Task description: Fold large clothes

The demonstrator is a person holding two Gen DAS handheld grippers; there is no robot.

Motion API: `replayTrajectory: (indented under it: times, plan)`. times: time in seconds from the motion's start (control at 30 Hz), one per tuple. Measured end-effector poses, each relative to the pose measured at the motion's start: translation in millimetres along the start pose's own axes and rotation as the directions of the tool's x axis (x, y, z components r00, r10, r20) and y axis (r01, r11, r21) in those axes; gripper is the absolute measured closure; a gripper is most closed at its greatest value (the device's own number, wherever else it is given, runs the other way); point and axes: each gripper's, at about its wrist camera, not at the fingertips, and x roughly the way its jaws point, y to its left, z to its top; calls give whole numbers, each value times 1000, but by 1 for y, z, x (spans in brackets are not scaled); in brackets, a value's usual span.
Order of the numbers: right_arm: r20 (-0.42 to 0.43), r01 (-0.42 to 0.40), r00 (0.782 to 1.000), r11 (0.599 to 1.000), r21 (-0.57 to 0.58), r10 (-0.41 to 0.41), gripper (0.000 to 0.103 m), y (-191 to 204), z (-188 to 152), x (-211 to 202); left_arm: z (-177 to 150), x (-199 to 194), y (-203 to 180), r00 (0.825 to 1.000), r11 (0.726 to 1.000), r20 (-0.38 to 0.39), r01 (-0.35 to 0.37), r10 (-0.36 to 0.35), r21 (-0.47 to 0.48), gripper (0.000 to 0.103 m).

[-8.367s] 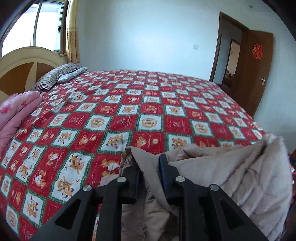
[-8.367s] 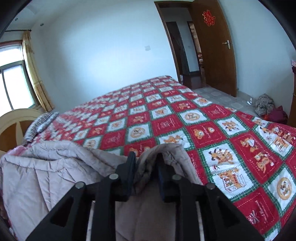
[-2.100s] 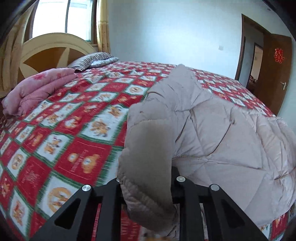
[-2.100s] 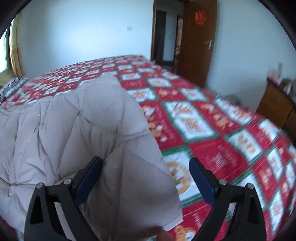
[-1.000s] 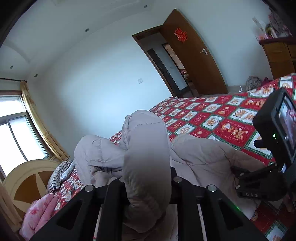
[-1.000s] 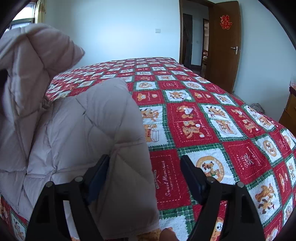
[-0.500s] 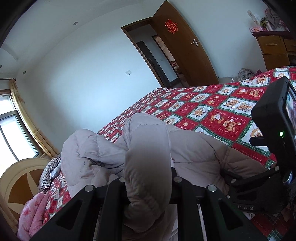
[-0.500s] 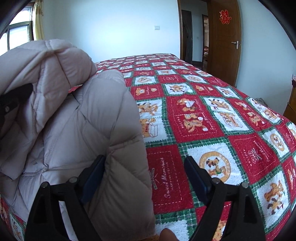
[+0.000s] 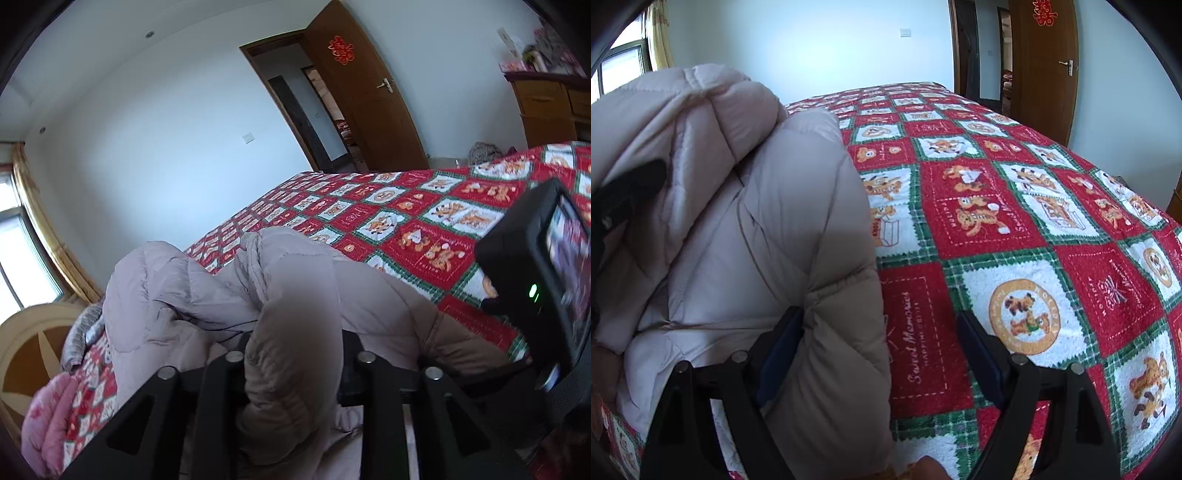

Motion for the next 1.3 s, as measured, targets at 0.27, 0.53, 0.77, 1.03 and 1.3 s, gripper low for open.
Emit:
replayTrajectory:
  times: [0.27, 0.53, 0.77, 1.03, 1.3]
  plan:
    - [1, 5, 1000, 1000, -5, -5, 16, -1, -1, 2, 27, -85, 31, 965, 990, 229, -109, 127, -90, 17]
    - [14, 23, 1000, 1000, -19, -22, 16, 2, -2, 1, -28, -23, 163, 904, 862, -87, -425, 418, -276, 6]
    - [21, 26, 999, 999, -26, -26, 16, 3, -2, -1, -61, 25, 183, 906, 848, -199, -420, 373, -324, 6]
    - [138, 39, 989, 994, 101, -53, 16, -27, 17, -42, -37, 45, 91, 970, 957, -61, -244, 237, -155, 7]
    - [243, 55, 965, 983, 176, -97, 18, -38, 72, -73, -30, 50, 44, 990, 990, 13, -140, 140, -6, 7]
